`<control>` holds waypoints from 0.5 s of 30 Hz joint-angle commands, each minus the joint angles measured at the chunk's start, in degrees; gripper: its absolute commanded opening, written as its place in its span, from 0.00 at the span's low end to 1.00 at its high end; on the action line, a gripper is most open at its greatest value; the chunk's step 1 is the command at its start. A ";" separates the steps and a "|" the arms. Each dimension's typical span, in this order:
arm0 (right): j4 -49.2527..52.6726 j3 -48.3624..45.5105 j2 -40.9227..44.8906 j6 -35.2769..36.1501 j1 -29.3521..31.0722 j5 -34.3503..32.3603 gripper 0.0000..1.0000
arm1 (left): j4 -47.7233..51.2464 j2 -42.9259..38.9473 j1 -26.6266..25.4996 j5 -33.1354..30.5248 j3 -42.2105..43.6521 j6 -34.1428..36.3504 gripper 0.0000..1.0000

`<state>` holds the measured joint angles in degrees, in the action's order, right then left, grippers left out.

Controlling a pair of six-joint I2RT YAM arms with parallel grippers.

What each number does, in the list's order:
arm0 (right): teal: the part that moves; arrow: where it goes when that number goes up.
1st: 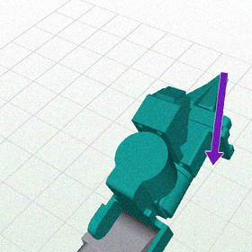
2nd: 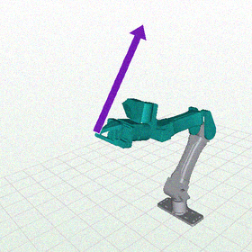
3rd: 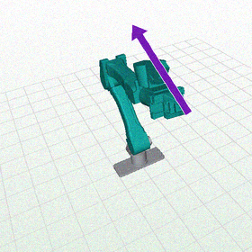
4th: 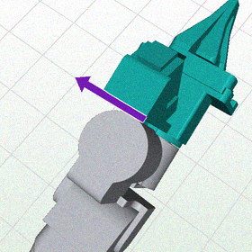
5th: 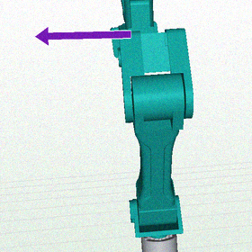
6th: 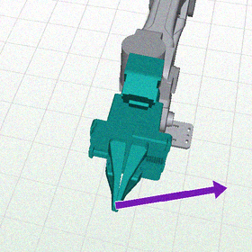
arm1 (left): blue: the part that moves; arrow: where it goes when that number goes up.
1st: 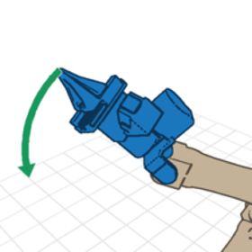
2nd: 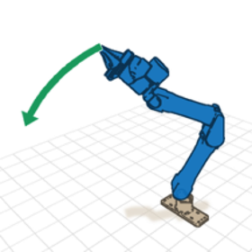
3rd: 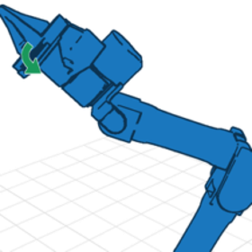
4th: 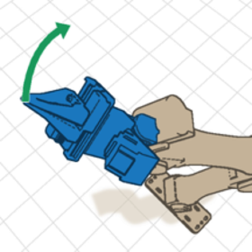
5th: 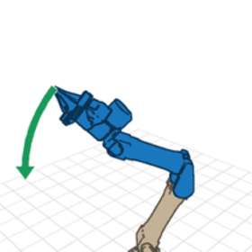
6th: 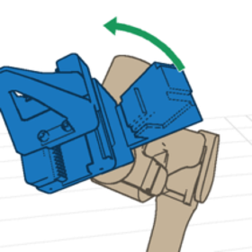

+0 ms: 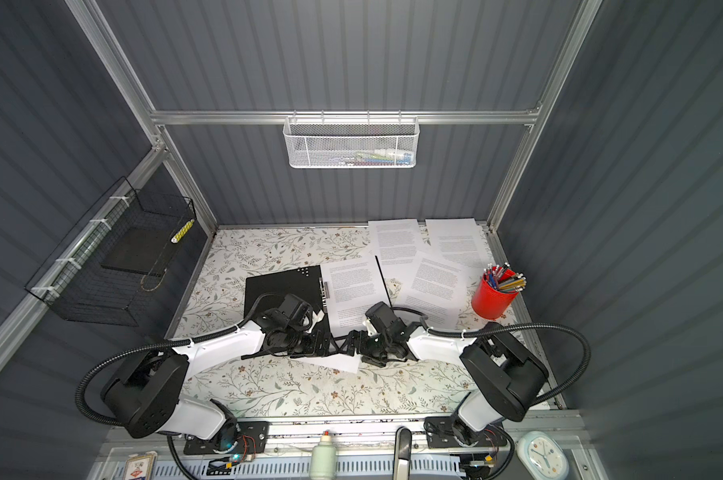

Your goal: Put the files into the folder

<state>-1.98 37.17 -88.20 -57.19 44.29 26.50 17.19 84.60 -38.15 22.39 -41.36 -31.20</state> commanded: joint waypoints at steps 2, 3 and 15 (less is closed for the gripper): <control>-1.77 -1.37 -3.97 -9.27 1.15 -2.80 0.89 | -0.14 1.34 -0.26 -0.33 2.87 0.22 1.00; -3.72 -2.03 -4.28 -11.25 1.23 -2.48 0.89 | -0.23 1.23 -0.26 -0.33 3.15 0.13 1.00; -18.33 -3.23 -9.11 -20.41 1.52 -3.18 0.88 | -1.22 3.20 -0.95 0.42 3.51 0.41 1.00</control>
<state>-15.79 35.46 -92.09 -74.28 44.38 27.27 14.98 83.90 -36.95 18.13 -40.38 -32.03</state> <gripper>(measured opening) 0.881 0.995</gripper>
